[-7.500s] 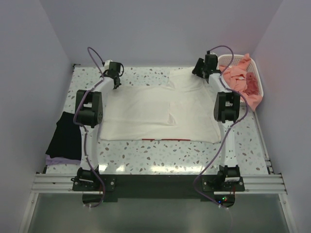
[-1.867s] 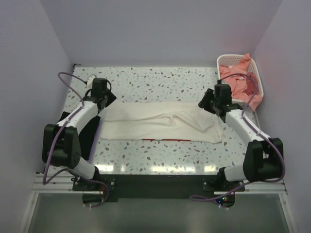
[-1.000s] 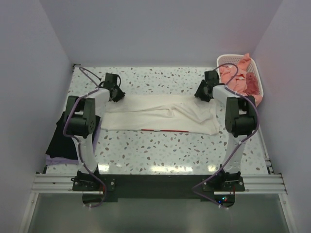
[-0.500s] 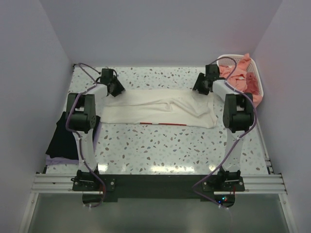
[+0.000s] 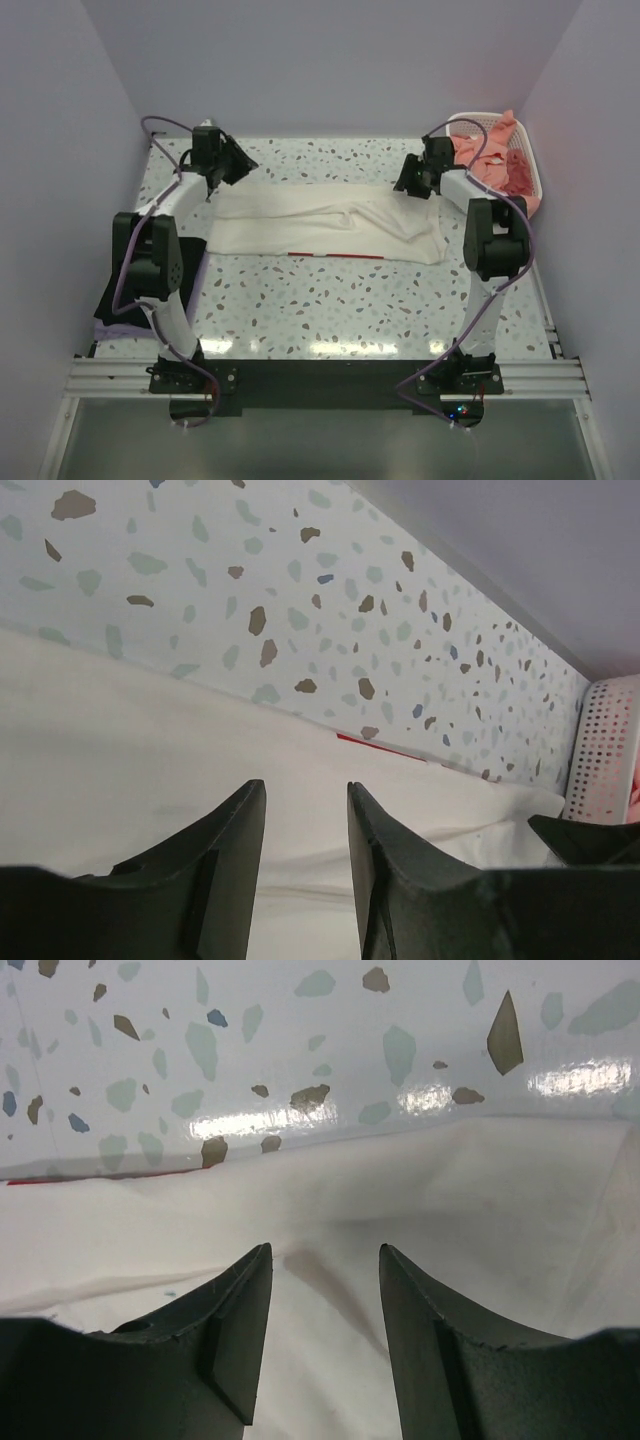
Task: Fold and stack the t-shirts
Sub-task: Fold the tshirt
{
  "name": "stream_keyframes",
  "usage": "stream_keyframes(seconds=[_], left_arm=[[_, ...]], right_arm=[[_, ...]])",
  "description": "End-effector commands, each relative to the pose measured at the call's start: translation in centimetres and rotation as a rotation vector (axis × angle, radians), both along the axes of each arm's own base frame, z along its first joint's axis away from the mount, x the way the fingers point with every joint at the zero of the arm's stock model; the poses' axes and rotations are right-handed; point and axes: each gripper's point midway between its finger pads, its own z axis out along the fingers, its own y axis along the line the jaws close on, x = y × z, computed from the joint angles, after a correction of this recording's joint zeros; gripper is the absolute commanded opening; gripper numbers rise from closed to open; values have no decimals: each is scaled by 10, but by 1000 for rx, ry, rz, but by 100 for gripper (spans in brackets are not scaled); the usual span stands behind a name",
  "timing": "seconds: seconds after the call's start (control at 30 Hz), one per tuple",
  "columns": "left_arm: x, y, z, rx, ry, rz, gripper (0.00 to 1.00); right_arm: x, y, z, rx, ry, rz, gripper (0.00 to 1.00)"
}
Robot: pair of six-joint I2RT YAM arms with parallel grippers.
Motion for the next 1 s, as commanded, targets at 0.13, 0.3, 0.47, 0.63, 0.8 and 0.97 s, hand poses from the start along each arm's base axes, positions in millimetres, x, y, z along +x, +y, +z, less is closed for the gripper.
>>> stream_keyframes(seconds=[0.13, 0.3, 0.47, 0.63, 0.8, 0.97], left_arm=[[-38, -11, 48, -58, -104, -43, 43], [-53, -9, 54, -45, -111, -49, 44], [-59, -8, 53, -37, -106, -55, 44], [-62, -10, 50, -42, -102, -62, 44], [-66, -10, 43, -46, -91, -66, 43], [-68, -10, 41, -44, -89, -68, 43]], right_arm=[[-1, 12, 12, 4, -50, 44, 51], [-5, 20, 9, -7, -43, 56, 51], [-8, 28, 3, -5, -31, 68, 50], [-14, 32, 2, -9, -26, 73, 46], [-17, 34, -1, -3, -14, 70, 38], [-21, 35, 9, 14, -29, 68, 15]])
